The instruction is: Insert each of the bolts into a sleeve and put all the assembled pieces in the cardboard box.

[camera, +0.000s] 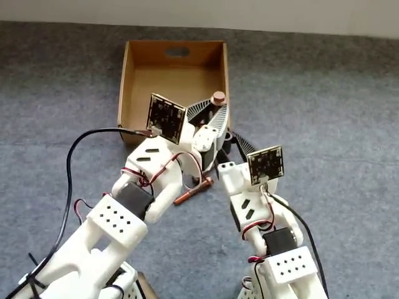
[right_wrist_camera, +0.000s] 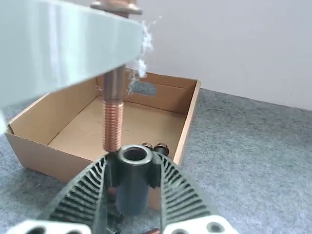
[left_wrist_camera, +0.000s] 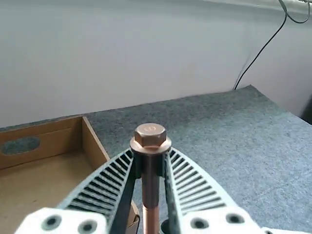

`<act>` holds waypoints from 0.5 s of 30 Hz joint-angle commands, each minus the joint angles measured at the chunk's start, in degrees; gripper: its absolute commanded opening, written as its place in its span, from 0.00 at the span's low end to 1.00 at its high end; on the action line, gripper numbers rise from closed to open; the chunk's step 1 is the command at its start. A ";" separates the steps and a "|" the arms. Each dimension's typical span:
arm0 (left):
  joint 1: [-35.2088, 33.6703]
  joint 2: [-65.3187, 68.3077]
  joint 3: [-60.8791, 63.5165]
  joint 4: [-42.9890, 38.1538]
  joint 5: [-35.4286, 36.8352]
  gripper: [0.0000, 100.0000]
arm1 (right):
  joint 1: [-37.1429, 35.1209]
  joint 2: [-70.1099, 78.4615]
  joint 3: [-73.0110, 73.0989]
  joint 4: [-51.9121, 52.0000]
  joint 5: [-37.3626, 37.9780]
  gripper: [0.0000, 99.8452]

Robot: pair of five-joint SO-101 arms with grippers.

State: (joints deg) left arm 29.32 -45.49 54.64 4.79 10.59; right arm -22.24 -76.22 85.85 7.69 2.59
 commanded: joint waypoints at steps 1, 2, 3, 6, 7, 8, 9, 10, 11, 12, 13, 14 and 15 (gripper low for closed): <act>0.66 -1.63 -3.38 -4.22 0.00 0.01 | 0.13 -0.92 -0.57 -1.36 0.26 0.01; 0.66 -1.63 -3.38 -4.84 0.00 0.01 | 0.13 -0.92 -0.57 -1.36 0.26 0.01; 0.66 -1.63 -3.38 -5.45 0.00 0.01 | 0.13 -0.92 -0.57 -1.36 0.26 0.01; 0.66 -1.63 -3.47 -6.95 0.00 0.01 | 0.13 -0.92 -0.57 -1.36 0.26 0.01; 0.66 -1.63 -3.38 -7.03 0.00 0.01 | 0.13 -0.92 -0.57 -1.36 0.26 0.01; 0.66 -1.63 -3.38 -6.95 0.00 0.01 | 0.04 -0.92 -0.57 -1.27 0.26 0.01; 0.66 -1.54 -3.30 -6.86 0.00 0.01 | 0.04 -0.92 -0.57 -1.27 0.26 0.01; 0.66 -1.54 -3.30 -6.86 0.00 0.01 | 0.04 -0.92 -0.57 -1.27 0.26 0.01; 0.66 -1.54 -3.30 -6.86 0.00 0.01 | -0.04 -0.92 -0.57 -1.27 0.26 0.01; 0.66 -1.45 -3.30 -6.86 0.00 0.01 | -0.57 -0.92 -0.57 -1.27 0.26 0.01; 0.66 -1.01 -3.38 -6.95 0.00 0.01 | -1.27 -0.92 -0.48 -1.10 0.26 0.01; 0.66 -0.31 -3.65 -6.95 -0.09 0.01 | -2.07 -0.92 -0.48 -1.01 0.26 0.01; 0.66 0.75 -3.74 -7.12 -0.09 0.01 | -2.86 -0.92 -0.40 -1.01 0.26 0.01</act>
State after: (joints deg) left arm 29.49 -45.32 54.55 -0.48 10.77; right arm -23.21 -76.22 85.85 7.69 2.59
